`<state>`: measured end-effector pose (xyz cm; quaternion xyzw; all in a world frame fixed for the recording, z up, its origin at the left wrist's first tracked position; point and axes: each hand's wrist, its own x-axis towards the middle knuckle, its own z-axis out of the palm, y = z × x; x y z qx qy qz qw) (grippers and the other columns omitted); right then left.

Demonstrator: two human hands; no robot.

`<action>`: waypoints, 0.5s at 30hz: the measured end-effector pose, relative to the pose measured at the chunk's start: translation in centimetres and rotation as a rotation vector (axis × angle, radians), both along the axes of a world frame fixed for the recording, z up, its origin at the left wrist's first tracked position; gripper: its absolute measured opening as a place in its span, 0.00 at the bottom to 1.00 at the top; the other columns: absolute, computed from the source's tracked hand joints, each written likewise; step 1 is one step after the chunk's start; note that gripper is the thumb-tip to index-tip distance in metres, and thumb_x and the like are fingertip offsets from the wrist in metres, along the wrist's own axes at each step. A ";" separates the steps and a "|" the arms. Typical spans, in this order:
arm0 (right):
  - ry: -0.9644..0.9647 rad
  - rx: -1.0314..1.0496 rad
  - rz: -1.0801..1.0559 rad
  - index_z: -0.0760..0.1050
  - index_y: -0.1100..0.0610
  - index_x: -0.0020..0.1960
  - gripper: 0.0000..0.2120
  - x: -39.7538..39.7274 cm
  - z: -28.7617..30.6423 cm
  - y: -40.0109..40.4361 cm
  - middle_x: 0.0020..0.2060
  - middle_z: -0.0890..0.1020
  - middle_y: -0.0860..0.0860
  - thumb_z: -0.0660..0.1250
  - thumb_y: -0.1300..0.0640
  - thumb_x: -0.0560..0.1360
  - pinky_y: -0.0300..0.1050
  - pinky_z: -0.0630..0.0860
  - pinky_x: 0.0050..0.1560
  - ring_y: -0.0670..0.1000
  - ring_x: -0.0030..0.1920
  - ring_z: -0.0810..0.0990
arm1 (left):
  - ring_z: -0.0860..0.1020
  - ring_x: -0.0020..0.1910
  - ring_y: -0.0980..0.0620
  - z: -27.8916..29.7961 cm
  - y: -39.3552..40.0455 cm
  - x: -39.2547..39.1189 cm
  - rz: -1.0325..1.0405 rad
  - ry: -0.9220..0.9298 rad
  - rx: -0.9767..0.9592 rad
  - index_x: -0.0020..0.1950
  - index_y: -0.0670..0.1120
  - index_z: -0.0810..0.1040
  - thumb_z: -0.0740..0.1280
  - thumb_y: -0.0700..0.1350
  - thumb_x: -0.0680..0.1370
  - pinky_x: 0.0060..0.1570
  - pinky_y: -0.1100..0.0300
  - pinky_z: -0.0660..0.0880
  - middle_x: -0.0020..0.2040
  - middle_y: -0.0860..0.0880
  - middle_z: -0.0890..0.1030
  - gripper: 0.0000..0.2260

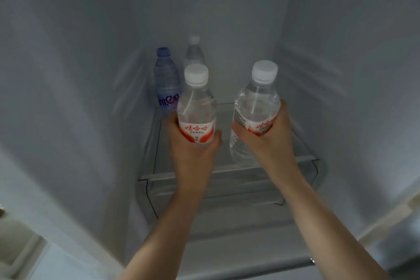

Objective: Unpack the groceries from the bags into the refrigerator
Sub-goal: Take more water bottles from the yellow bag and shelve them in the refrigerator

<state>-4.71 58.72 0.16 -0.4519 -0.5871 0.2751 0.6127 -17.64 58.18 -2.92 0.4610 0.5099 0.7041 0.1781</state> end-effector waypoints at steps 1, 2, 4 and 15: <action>-0.006 -0.005 0.008 0.65 0.53 0.61 0.31 0.1 -0.1 0.5 0.50 0.76 0.44 0.78 0.64 0.65 0.26 0.72 0.44 0.35 0.48 0.78 | 0.77 0.44 0.71 -0.1 0.4 0.1 -0.005 -0.001 -0.012 0.53 0.61 0.65 0.80 0.35 0.62 0.39 0.75 0.73 0.45 0.76 0.74 0.34; -0.011 -0.012 0.014 0.65 0.53 0.62 0.31 0.1 -0.3 1.0 0.51 0.77 0.45 0.78 0.64 0.65 0.27 0.73 0.45 0.37 0.49 0.78 | 0.77 0.45 0.72 -0.2 0.7 0.1 -0.006 0.002 -0.022 0.53 0.62 0.65 0.80 0.35 0.62 0.40 0.75 0.73 0.45 0.77 0.73 0.34; -0.014 -0.027 0.016 0.66 0.54 0.63 0.32 0.2 -0.7 2.0 0.53 0.77 0.48 0.78 0.62 0.65 0.29 0.75 0.47 0.40 0.51 0.79 | 0.77 0.46 0.72 -0.2 1.4 0.3 -0.002 0.008 -0.036 0.53 0.64 0.65 0.80 0.36 0.62 0.41 0.76 0.73 0.46 0.76 0.74 0.35; -0.002 -0.093 0.036 0.65 0.50 0.63 0.33 0.3 -1.2 5.0 0.53 0.77 0.44 0.79 0.59 0.65 0.28 0.75 0.45 0.38 0.50 0.79 | 0.79 0.48 0.66 -1.0 3.3 -0.1 -0.059 -0.011 -0.052 0.55 0.64 0.65 0.80 0.39 0.64 0.44 0.69 0.75 0.48 0.68 0.77 0.34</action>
